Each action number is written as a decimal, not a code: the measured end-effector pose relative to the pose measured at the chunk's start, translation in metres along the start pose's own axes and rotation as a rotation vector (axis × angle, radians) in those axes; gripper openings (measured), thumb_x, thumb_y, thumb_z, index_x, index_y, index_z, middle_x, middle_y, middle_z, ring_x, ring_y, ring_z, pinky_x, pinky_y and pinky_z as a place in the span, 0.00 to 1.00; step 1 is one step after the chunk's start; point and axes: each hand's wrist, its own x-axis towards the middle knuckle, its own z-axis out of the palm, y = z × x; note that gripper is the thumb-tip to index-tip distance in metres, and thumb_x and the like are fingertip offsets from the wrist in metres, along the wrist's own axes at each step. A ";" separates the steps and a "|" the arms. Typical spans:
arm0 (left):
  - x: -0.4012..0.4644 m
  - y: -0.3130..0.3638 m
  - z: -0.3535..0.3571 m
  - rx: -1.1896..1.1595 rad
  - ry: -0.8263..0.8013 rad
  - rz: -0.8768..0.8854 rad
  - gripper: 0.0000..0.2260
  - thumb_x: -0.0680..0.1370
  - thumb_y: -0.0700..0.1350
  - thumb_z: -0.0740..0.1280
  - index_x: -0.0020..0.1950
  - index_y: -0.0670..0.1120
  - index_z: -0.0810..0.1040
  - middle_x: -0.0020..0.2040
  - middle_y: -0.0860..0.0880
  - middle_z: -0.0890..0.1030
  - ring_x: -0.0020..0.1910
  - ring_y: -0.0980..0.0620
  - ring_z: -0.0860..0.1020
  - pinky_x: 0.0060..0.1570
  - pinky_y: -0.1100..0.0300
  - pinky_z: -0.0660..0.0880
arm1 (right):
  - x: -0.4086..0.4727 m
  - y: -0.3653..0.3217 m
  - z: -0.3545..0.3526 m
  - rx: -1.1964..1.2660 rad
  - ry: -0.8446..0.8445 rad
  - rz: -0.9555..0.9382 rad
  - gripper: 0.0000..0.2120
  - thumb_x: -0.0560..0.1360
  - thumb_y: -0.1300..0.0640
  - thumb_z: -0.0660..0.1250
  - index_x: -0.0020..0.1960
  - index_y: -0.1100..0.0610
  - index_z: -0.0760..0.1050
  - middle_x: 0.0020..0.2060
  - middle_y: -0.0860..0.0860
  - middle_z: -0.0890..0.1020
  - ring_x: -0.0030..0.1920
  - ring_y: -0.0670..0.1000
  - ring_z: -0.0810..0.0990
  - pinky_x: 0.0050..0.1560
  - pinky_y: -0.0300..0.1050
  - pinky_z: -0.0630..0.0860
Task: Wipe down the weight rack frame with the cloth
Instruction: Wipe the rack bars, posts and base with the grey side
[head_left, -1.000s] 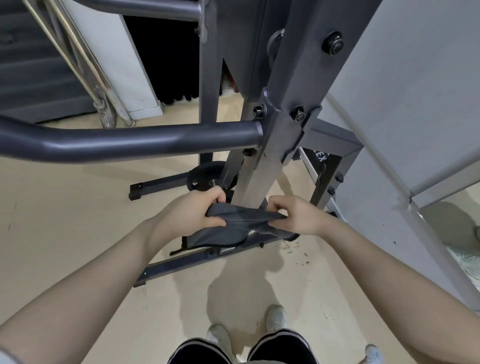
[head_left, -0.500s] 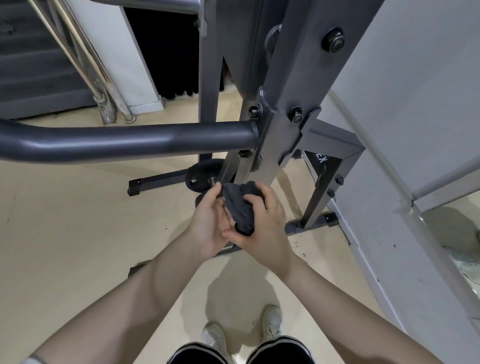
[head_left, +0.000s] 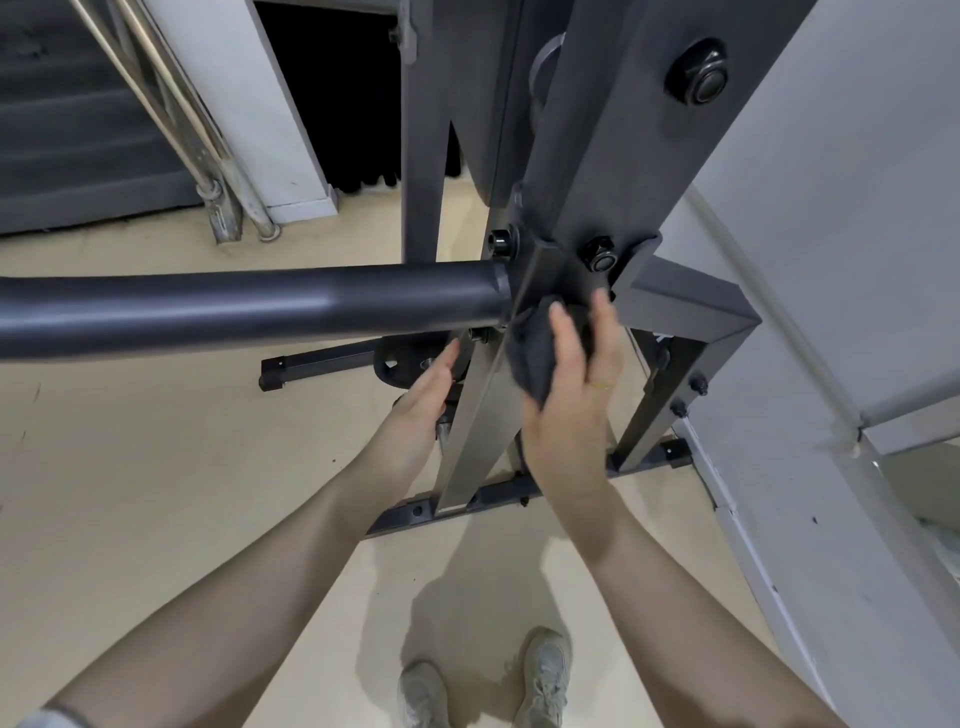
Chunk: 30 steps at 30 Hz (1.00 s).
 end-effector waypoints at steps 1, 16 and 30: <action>0.005 -0.007 0.000 -0.005 -0.019 -0.025 0.13 0.80 0.61 0.51 0.64 0.73 0.64 0.72 0.63 0.63 0.72 0.62 0.61 0.74 0.57 0.54 | -0.009 0.005 0.014 -0.066 -0.020 -0.063 0.28 0.74 0.68 0.65 0.71 0.60 0.59 0.69 0.60 0.58 0.69 0.62 0.61 0.74 0.48 0.57; 0.064 -0.119 -0.005 0.501 0.054 0.510 0.25 0.79 0.48 0.57 0.72 0.64 0.51 0.75 0.62 0.55 0.74 0.63 0.53 0.75 0.59 0.52 | -0.049 0.103 0.072 -0.260 0.114 -0.629 0.22 0.80 0.65 0.58 0.72 0.59 0.56 0.70 0.58 0.61 0.73 0.56 0.55 0.70 0.48 0.61; 0.117 -0.167 -0.012 0.212 -0.074 0.952 0.26 0.76 0.48 0.62 0.71 0.65 0.59 0.73 0.63 0.63 0.74 0.57 0.60 0.72 0.53 0.61 | -0.018 0.117 0.085 -0.082 0.246 -0.960 0.18 0.75 0.64 0.63 0.65 0.64 0.74 0.65 0.67 0.69 0.69 0.63 0.63 0.65 0.55 0.65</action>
